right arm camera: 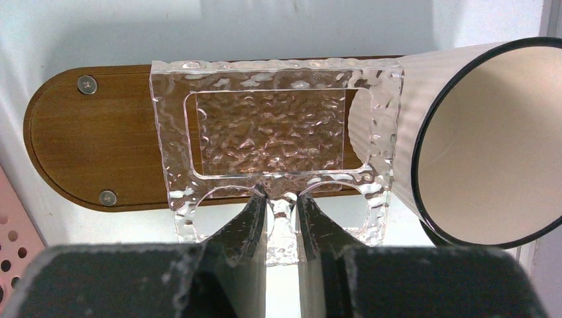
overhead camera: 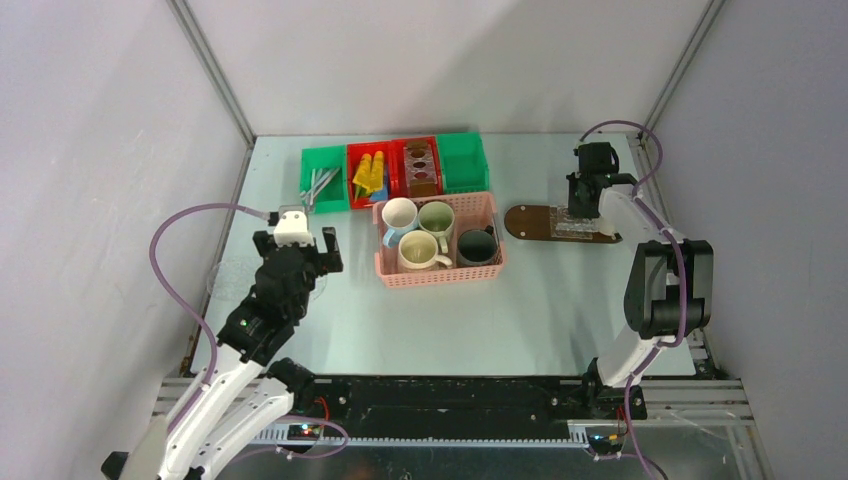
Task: Prepare toiletry sets of a toothbrush and toothpaste on the tray
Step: Place the toothpaste holder on the tray.
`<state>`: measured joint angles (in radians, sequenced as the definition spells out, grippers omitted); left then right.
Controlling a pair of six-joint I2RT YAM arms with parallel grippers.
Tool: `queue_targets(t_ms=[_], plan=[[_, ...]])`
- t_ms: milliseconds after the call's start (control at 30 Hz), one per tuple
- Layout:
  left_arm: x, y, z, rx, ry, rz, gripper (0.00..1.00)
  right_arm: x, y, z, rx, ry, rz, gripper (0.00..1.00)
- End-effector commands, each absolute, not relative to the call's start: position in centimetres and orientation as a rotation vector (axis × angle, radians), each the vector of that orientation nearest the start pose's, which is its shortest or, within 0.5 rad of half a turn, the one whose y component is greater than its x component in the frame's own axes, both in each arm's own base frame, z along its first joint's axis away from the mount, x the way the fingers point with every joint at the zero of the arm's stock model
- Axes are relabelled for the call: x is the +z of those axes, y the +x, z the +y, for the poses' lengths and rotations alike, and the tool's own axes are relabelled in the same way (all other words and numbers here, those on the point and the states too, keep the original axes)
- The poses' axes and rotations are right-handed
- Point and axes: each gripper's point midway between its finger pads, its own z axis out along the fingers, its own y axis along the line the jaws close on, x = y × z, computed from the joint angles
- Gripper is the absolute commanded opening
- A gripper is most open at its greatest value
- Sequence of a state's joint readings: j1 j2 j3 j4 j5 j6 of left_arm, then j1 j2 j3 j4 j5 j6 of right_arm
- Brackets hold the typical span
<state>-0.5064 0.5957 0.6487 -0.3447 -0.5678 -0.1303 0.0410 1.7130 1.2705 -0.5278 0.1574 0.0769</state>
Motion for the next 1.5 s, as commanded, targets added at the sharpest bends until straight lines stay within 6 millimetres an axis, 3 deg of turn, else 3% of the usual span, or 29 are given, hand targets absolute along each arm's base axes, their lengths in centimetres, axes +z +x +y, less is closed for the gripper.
queue_targets(t_ms=[0, 167, 433, 867, 1067, 1200, 1367, 1467], plan=[[23.4, 26.3, -4.1, 0.077, -0.045, 1.793, 0.99, 9.3, 41.4, -1.0, -0.157, 0.095, 2.534, 0.17], [23.4, 26.3, -4.0, 0.078, -0.046, 1.794, 0.98, 9.9, 41.4, -1.0, -0.154, 0.1, 2.519, 0.29], [23.4, 26.3, -4.1, 0.076, -0.045, 1.795, 0.98, 12.4, 41.5, -0.8, -0.14, 0.109, 2.463, 0.37], [23.4, 26.3, -4.1, 0.074, -0.042, 1.798, 0.98, 20.0, 41.8, 1.2, -0.105, 0.058, 2.301, 0.47], [23.3, 26.3, -4.1, 0.075, -0.042, 1.802, 0.98, 23.2, 41.2, 5.3, -0.032, -0.075, 2.213, 0.52], [23.2, 26.3, -4.1, 0.074, -0.04, 1.806, 0.98, 24.3, 40.1, 10.2, 0.046, -0.269, 2.168, 0.54], [23.2, 26.3, -4.2, 0.071, -0.039, 1.808, 0.98, 24.0, 38.5, 14.8, 0.081, -0.587, 2.121, 0.54], [23.2, 26.2, -4.2, 0.07, -0.039, 1.807, 0.98, 22.8, 37.0, 17.5, 0.079, -0.876, 2.072, 0.54]])
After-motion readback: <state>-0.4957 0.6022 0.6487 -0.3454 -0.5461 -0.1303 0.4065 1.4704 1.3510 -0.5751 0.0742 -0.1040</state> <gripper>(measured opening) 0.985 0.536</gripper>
